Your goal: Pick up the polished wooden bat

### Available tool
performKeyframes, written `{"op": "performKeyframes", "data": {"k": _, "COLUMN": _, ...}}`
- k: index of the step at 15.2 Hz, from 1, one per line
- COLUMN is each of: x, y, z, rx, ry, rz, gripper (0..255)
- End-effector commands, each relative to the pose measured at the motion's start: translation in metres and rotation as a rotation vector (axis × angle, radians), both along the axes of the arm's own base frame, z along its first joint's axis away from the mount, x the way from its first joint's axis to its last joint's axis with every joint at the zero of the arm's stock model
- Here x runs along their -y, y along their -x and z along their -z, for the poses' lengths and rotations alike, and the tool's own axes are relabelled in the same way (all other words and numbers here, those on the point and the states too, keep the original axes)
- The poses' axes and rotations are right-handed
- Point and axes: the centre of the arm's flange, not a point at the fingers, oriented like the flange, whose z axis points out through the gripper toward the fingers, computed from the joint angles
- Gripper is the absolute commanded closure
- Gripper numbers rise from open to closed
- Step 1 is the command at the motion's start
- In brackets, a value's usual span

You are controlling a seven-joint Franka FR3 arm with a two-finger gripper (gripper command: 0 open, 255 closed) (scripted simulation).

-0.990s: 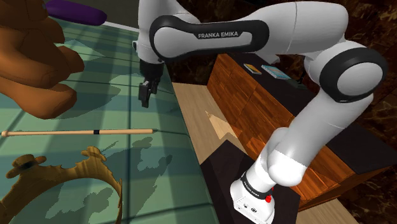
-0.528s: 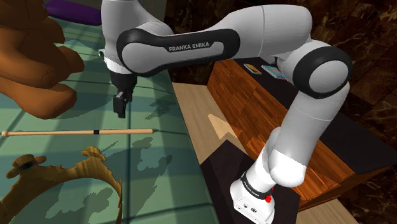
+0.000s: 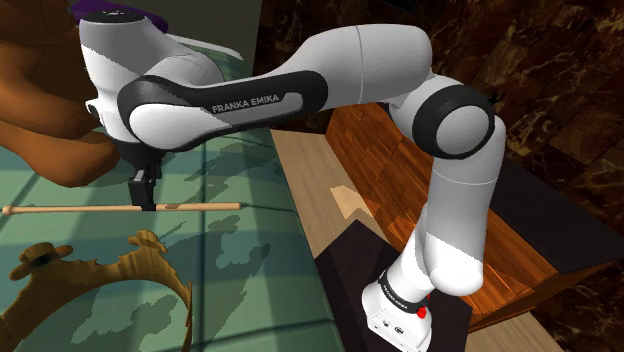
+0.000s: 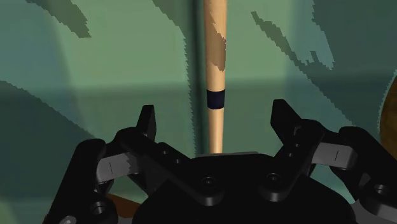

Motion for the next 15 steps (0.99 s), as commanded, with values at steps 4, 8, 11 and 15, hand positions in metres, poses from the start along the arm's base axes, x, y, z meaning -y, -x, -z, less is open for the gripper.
{"op": "performKeyframes", "data": {"k": 4, "x": -0.008, "y": 0.000, "z": 0.024, "rx": 0.002, "ry": 0.001, "rz": -0.017, "gripper": 0}}
{"op": "performKeyframes", "data": {"k": 8, "x": -0.008, "y": 0.000, "z": 0.043, "rx": 0.002, "ry": 0.001, "rz": -0.017, "gripper": 0}}
{"op": "performKeyframes", "data": {"k": 11, "x": -0.008, "y": 0.000, "z": 0.043, "rx": 0.002, "ry": 0.001, "rz": -0.017, "gripper": 255}}
{"op": "performKeyframes", "data": {"k": 15, "x": -0.007, "y": 0.000, "z": 0.042, "rx": 0.002, "ry": 0.001, "rz": -0.017, "gripper": 255}}
